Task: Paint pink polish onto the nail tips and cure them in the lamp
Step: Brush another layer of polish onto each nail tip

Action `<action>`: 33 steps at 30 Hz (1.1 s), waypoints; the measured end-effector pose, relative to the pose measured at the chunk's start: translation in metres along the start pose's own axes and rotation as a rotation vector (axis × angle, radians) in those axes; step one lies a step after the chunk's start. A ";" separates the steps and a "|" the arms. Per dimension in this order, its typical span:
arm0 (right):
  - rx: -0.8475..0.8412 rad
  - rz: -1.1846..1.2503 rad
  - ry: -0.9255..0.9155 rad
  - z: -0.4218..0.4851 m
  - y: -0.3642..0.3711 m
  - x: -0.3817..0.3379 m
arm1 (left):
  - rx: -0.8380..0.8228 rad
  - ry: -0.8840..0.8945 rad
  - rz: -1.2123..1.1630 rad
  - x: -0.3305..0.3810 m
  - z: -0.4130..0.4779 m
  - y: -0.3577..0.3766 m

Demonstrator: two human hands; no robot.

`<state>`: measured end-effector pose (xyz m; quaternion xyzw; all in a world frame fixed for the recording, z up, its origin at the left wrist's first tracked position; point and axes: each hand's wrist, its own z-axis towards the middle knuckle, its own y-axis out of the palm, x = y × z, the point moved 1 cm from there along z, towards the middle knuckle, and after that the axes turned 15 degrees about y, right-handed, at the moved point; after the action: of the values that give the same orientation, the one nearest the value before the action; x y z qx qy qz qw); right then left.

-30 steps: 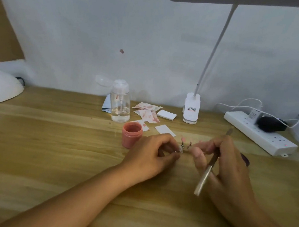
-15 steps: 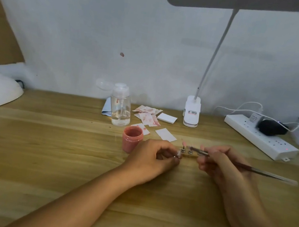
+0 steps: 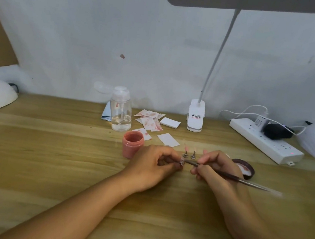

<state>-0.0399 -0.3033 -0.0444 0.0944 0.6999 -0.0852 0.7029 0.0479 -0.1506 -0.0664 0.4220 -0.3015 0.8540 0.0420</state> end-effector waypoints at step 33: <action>0.079 0.001 0.013 -0.003 0.001 -0.003 | 0.023 0.000 -0.054 0.005 -0.001 -0.001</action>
<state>-0.0424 -0.3015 -0.0414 0.1228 0.7004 -0.1118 0.6942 0.0443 -0.1505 -0.0623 0.4306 -0.2803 0.8558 0.0604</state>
